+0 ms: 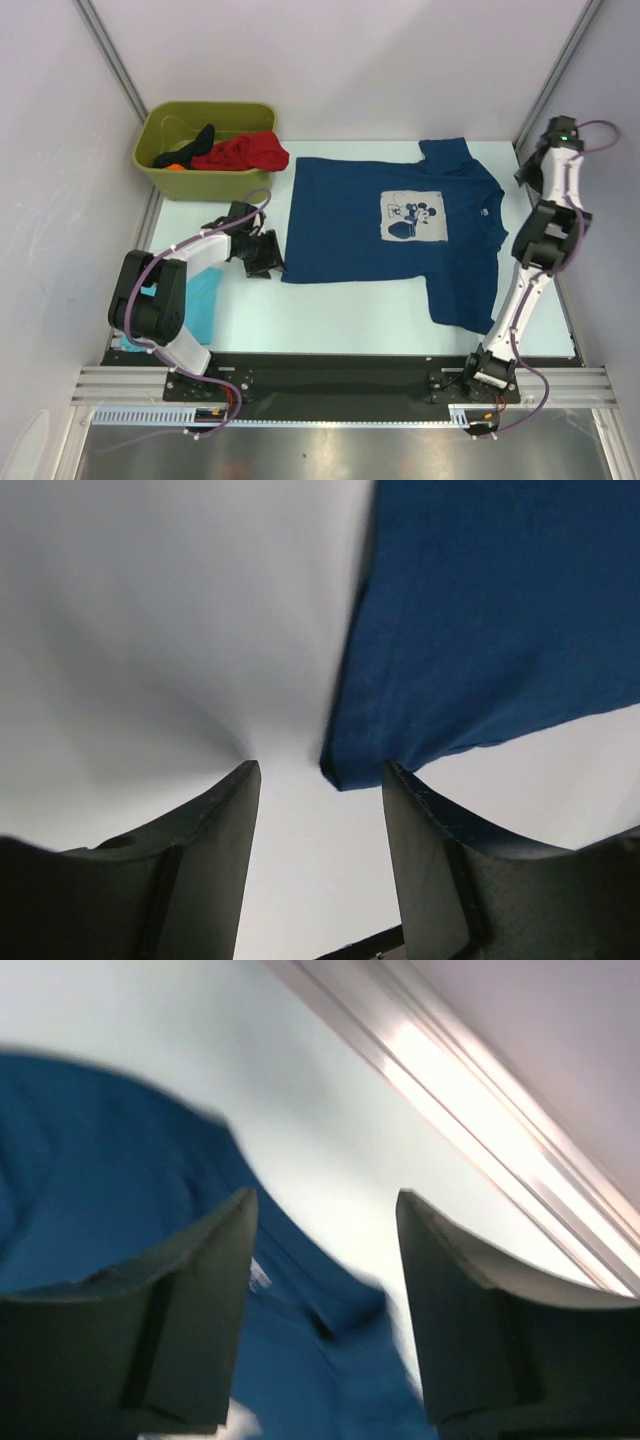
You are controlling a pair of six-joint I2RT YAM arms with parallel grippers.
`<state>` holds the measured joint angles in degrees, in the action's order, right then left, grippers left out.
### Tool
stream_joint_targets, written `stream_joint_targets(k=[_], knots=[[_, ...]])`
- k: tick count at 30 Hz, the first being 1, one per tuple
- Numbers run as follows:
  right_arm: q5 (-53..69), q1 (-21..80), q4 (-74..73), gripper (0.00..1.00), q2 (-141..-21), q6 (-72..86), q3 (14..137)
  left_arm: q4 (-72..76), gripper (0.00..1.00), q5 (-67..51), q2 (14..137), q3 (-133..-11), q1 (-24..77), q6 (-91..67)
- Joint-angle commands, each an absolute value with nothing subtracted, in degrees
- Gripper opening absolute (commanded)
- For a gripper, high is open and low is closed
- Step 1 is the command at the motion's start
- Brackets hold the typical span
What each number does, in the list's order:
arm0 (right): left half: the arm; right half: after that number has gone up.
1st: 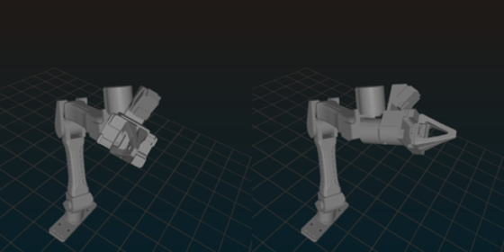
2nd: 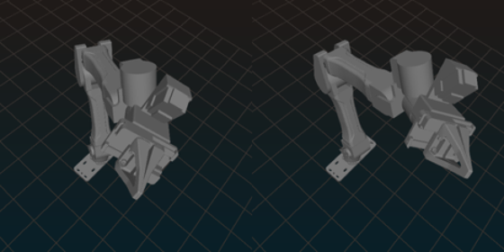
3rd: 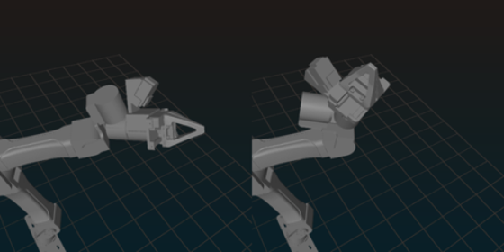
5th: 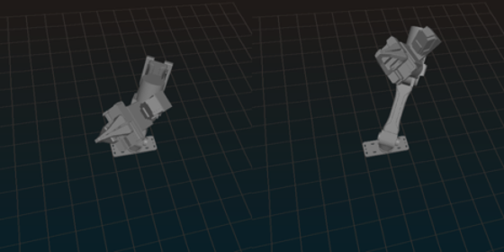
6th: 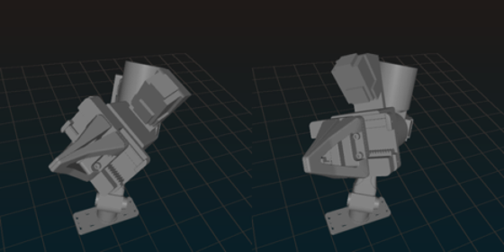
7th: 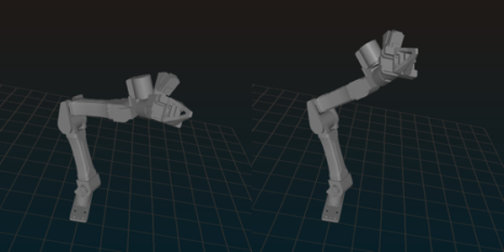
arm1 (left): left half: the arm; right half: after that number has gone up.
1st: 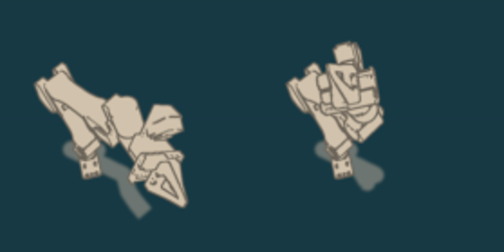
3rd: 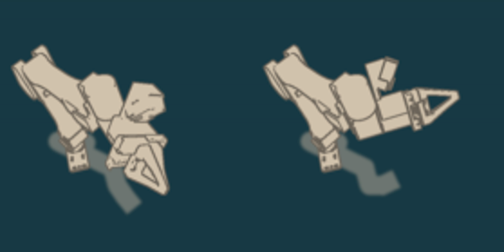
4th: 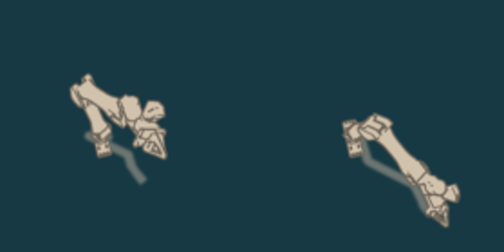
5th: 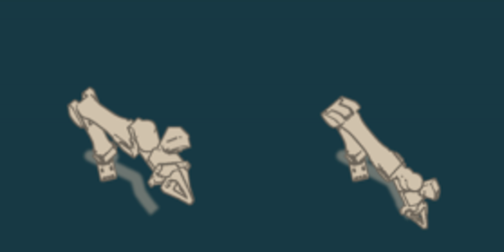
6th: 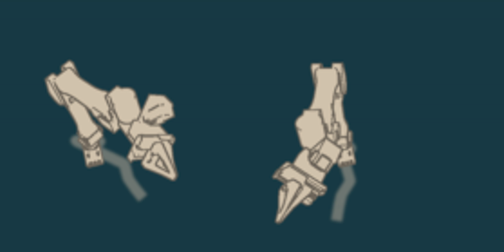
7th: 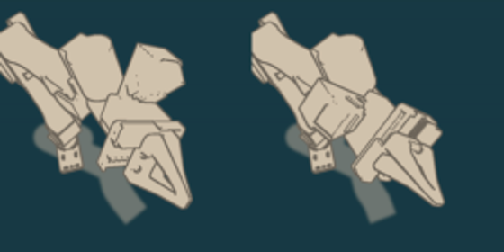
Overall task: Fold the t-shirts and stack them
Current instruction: Flatten the tshirt out
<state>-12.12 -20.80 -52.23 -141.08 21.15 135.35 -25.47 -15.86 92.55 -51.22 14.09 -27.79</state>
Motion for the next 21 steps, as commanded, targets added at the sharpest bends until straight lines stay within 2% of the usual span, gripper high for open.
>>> stream_joint_targets(k=[1,3,4,5,8,12,21], knots=[[-13.20,-24.60,-60.20,0.64,-124.06,22.76,126.44,-23.12,0.57,-16.26,90.61,-51.25,15.47,-29.97],[-11.35,-24.52,-61.87,0.65,-119.12,23.11,120.88,-22.33,0.52,-16.78,90.09,-50.28,15.73,-32.85],[-10.64,-24.00,-61.53,0.66,-112.39,23.29,116.59,-21.72,0.51,-16.87,89.65,-48.62,15.82,-34.09],[-9.50,-23.73,-59.00,0.66,-109.11,23.90,107.76,-21.36,0.50,-16.70,89.39,-47.82,16.08,-35.49],[-2.91,-23.29,-55.11,0.70,-97.15,25.39,91.21,-21.71,0.52,-15.65,88.95,-45.18,16.52,-40.68],[-0.62,-20.40,-53.00,0.70,-88.08,24.71,78.96,-19.96,0.55,-16.08,89.21,-42.81,16.70,-45.78],[-0.62,-17.49,-60.46,0.70,-74.90,24.34,71.02,-21.62,0.50,-12.84,93.16,-42.89,16.79,-50.27]])
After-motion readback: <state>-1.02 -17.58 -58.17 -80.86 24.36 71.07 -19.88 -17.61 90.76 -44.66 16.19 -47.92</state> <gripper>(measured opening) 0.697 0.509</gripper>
